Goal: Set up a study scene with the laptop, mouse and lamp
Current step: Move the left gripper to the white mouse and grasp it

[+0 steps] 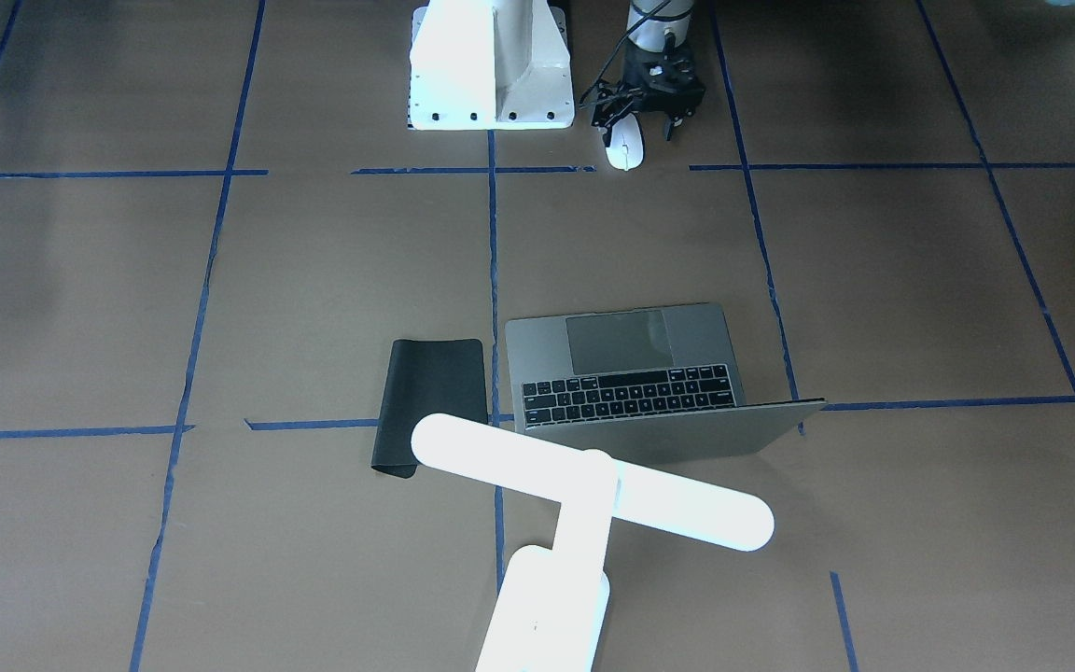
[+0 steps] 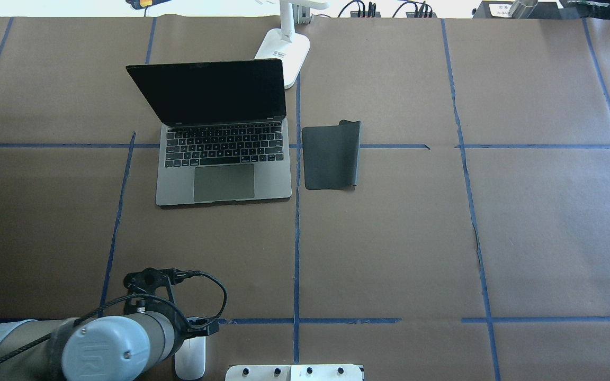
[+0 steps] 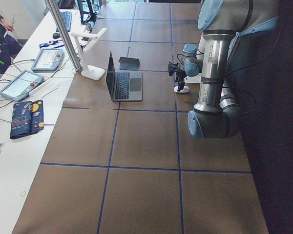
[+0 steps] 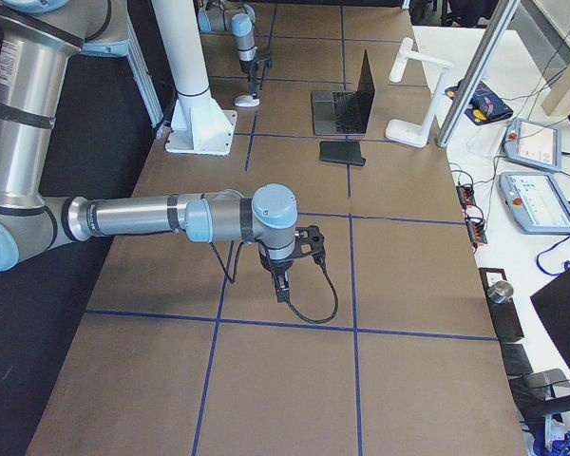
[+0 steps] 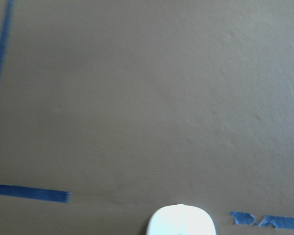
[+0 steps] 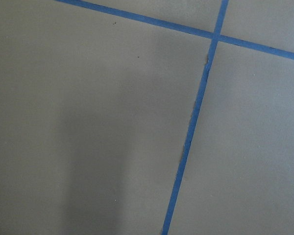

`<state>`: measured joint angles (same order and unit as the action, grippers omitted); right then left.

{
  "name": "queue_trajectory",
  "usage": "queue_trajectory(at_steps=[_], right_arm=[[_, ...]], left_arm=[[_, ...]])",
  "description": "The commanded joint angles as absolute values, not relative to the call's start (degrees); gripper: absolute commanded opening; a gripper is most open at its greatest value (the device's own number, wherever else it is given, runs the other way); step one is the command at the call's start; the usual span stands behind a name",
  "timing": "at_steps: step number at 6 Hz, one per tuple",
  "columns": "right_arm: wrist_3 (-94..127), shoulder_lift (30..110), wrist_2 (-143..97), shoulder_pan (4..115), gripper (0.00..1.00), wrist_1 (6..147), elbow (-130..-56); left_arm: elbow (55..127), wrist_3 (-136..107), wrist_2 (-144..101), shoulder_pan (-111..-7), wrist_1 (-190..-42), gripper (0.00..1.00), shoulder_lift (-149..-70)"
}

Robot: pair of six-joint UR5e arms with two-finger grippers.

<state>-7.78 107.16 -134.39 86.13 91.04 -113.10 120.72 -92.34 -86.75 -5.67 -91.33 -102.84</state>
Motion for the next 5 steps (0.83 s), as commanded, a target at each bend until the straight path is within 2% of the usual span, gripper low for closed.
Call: queue_trajectory(at_steps=[1, 5], right_arm=[[-7.7, 107.1, -134.3, 86.0, 1.0, 91.1, -113.1], [-7.7, 107.1, -134.1, 86.0, 1.0, 91.0, -112.2]], left_arm=[[119.5, -91.9, -87.2, -5.5, -91.3, 1.0, -103.8], [119.4, -92.1, -87.3, -1.4, -91.3, 1.0, -103.7]])
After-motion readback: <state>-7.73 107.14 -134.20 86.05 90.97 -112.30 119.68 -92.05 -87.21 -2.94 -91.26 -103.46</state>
